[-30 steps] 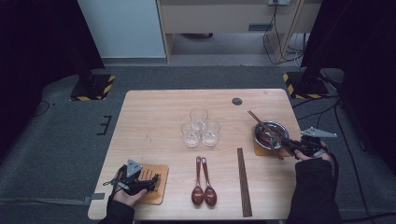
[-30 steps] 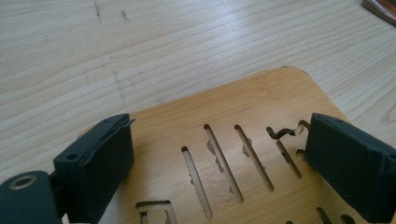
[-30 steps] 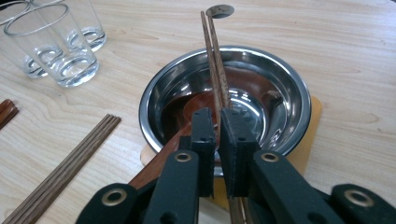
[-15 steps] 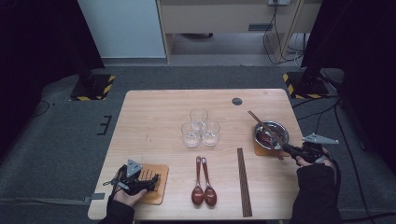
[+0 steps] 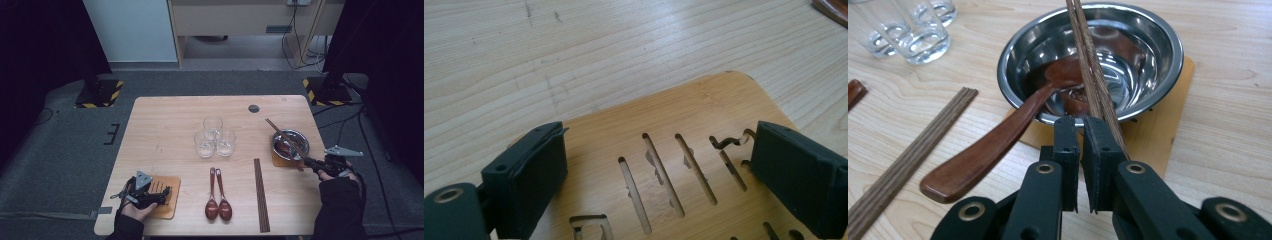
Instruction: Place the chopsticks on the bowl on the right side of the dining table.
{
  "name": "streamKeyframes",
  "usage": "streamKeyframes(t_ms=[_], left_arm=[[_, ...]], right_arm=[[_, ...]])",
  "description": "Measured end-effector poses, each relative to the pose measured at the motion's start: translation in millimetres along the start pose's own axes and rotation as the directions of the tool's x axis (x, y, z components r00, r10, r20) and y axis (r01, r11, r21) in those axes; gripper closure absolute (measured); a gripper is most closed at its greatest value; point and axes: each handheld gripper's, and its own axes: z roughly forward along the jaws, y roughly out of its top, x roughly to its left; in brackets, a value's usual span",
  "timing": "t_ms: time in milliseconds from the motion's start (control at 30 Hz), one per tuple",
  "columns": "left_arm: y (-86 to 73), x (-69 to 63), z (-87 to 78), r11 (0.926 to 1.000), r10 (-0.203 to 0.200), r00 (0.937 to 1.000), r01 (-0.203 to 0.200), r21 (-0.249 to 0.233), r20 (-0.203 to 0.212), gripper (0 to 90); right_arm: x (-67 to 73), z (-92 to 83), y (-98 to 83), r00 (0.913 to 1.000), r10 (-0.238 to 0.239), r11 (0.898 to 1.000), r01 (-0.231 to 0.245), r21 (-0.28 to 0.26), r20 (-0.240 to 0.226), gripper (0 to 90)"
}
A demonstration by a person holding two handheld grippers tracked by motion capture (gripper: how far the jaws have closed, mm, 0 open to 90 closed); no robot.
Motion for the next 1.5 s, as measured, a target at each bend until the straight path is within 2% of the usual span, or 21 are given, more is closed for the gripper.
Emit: streamKeyframes(t_ms=[300, 767, 1200, 1500], left_arm=[[0.0, 0.0, 0.0, 1.0000, 0.000, 1.0000, 0.000, 0.000, 0.000, 7.0], [0.0, -0.1, 0.0, 1.0000, 0.000, 1.0000, 0.000, 0.000, 0.000, 7.0], [0.0, -0.1, 0.0, 1.0000, 0.000, 1.0000, 0.000, 0.000, 0.000, 7.0], [0.0, -0.1, 0.0, 1.0000, 0.000, 1.0000, 0.000, 0.000, 0.000, 7.0]], right_arm=[[-2.9, -3.2, 0.4, 0.9994, 0.022, 1.000, -0.022, -0.002, 0.028, 80.3], [-11.0, -3.8, -1.7, 0.9939, 0.048, 0.999, -0.047, -0.015, 0.099, 68.7], [-19.5, -0.9, -5.2, 0.9881, 0.045, 0.999, -0.041, -0.030, 0.147, 62.1], [-12.6, -1.8, 2.8, 0.9920, 0.039, 0.998, -0.032, -0.060, 0.120, 62.1]])
